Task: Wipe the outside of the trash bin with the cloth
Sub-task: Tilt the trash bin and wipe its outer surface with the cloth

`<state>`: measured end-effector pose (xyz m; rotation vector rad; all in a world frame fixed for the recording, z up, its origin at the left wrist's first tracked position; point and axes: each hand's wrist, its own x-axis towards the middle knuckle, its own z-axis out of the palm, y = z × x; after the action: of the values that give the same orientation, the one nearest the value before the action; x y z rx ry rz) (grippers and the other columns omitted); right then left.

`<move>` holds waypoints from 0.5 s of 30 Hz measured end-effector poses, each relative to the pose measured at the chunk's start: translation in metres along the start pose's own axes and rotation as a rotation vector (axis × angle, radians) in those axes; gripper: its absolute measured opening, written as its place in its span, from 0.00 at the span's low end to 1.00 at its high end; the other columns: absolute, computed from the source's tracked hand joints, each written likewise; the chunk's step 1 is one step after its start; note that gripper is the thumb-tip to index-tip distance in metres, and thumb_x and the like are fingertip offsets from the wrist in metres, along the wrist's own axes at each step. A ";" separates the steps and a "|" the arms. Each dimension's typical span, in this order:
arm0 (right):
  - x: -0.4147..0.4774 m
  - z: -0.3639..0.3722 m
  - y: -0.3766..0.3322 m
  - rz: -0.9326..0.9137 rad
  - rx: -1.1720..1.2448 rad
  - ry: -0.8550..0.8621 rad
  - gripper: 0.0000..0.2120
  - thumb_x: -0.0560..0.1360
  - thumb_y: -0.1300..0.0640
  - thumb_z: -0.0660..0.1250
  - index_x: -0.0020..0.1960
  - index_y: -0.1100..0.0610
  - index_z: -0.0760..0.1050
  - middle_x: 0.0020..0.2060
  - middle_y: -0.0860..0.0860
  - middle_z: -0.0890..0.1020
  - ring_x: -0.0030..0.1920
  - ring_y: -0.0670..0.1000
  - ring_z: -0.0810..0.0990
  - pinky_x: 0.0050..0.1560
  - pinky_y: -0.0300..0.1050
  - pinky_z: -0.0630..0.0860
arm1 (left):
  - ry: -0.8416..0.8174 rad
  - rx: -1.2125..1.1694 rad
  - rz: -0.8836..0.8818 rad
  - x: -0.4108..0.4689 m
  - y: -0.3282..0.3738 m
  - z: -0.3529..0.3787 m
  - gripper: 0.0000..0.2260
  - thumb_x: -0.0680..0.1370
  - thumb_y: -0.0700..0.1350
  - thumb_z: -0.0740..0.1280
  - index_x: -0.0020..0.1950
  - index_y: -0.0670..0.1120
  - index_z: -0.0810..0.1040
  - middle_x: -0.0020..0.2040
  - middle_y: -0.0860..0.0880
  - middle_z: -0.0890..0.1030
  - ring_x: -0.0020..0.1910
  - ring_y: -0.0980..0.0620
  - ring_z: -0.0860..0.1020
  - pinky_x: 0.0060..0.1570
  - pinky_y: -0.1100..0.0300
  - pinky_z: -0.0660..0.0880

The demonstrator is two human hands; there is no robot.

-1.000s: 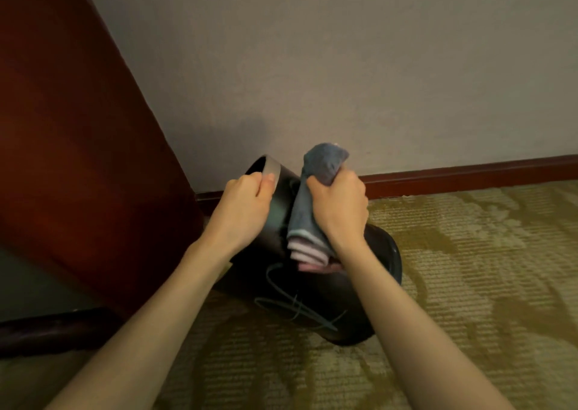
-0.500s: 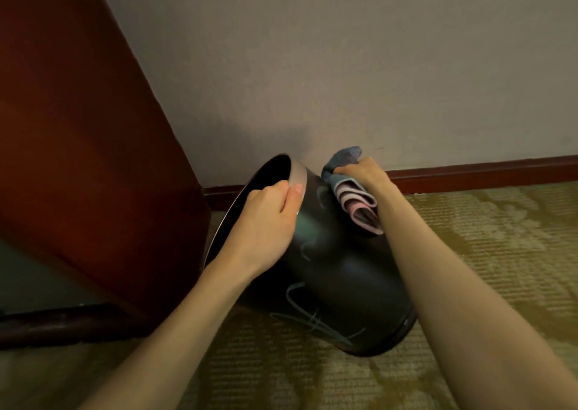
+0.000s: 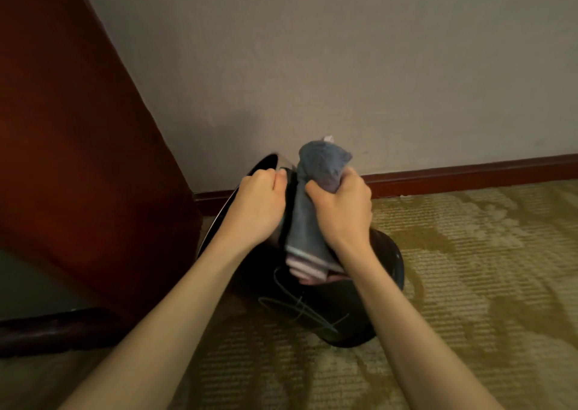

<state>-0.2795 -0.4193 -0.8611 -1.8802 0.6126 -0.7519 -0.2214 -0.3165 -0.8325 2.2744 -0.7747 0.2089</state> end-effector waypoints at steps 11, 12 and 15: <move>-0.064 0.023 -0.005 -0.085 0.122 0.136 0.11 0.69 0.49 0.62 0.50 0.48 0.67 0.47 0.50 0.74 0.43 0.47 0.75 0.41 0.45 0.72 | -0.029 -0.203 -0.236 0.010 -0.005 0.001 0.18 0.79 0.44 0.57 0.30 0.40 0.69 0.26 0.47 0.69 0.30 0.49 0.66 0.30 0.54 0.57; -0.059 0.022 -0.008 -0.080 0.109 0.138 0.10 0.70 0.49 0.62 0.49 0.49 0.67 0.47 0.51 0.74 0.43 0.50 0.76 0.41 0.47 0.71 | -0.022 -0.209 -0.233 0.010 -0.006 0.001 0.19 0.79 0.43 0.57 0.28 0.42 0.68 0.26 0.48 0.68 0.29 0.50 0.66 0.30 0.54 0.58; -0.036 0.023 -0.017 -0.053 0.033 0.116 0.13 0.72 0.51 0.63 0.54 0.53 0.70 0.51 0.53 0.75 0.47 0.57 0.76 0.42 0.47 0.69 | -0.011 -0.213 -0.218 0.010 -0.011 -0.001 0.21 0.80 0.44 0.57 0.26 0.45 0.66 0.24 0.50 0.68 0.25 0.54 0.65 0.23 0.63 0.59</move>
<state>-0.2855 -0.3734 -0.8613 -1.8383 0.6210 -0.9057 -0.2074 -0.3143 -0.8346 2.1377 -0.5219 0.0112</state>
